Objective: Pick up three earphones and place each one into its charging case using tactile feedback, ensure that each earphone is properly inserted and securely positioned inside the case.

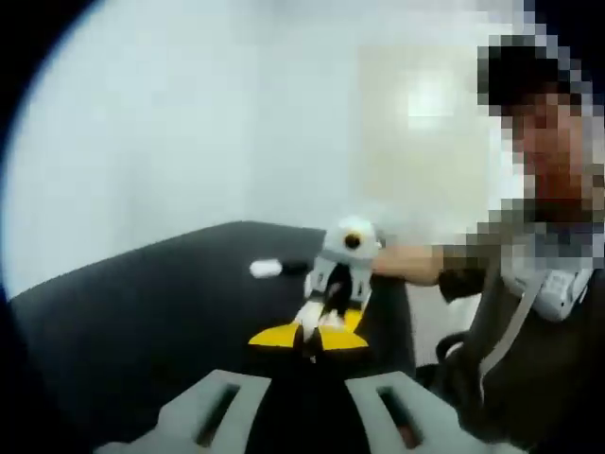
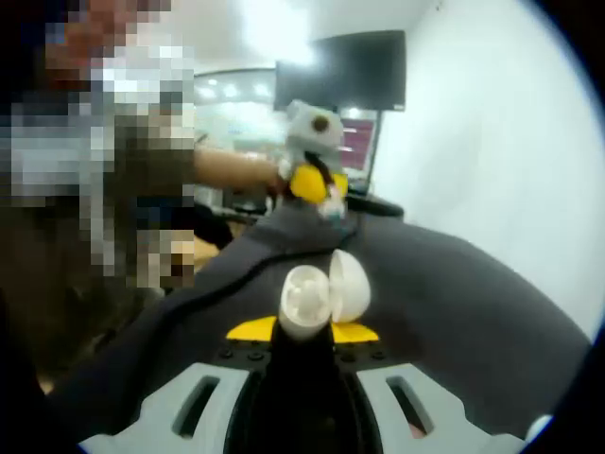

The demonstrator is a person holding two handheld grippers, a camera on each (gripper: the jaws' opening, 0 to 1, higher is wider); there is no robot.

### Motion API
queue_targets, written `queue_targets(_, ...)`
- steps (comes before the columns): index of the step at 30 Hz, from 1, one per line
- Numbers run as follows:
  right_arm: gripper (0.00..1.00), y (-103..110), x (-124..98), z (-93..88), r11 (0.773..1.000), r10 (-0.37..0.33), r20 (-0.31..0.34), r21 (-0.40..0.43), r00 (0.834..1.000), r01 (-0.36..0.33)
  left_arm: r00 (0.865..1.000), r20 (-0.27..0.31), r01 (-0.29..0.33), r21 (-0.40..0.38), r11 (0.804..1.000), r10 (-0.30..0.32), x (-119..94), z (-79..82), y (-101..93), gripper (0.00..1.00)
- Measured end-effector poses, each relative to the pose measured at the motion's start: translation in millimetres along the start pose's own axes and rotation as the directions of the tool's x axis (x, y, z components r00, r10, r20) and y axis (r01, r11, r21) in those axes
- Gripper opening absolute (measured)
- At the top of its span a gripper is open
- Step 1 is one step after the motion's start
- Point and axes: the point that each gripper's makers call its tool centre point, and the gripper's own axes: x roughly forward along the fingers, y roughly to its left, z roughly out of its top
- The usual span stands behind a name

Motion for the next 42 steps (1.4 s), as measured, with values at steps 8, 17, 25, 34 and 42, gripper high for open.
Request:
queue_targets(8,0.21,-1.3,-0.3,-0.7,1.0,-0.004,-0.001,0.001,1.0,0.004,0.998,-0.047,0.035,0.046,0.998,-0.033,31.1,-18.2,-6.2,0.03)
queue_targets(17,0.21,-3.5,0.5,-0.9,1.0,-0.001,0.0,0.001,1.0,0.001,0.994,-0.1,0.049,0.066,0.997,-0.043,39.2,-29.6,-3.8,0.03)
queue_targets(25,0.21,-3.5,1.3,-0.3,1.0,-0.001,0.001,0.0,1.0,0.001,0.987,-0.147,0.074,0.098,0.992,-0.059,40.3,-37.7,-2.2,0.03)
queue_targets(34,0.21,-2.7,1.2,0.0,1.0,-0.001,0.001,-0.001,1.0,0.001,0.99,-0.135,0.064,0.118,0.991,-0.048,36.8,-33.3,2.6,0.04)
queue_targets(42,0.21,-1.8,1.3,0.1,1.0,-0.002,0.0,-0.002,1.0,0.002,0.989,-0.143,0.063,0.116,0.991,-0.046,40.6,-34.9,1.6,0.04)
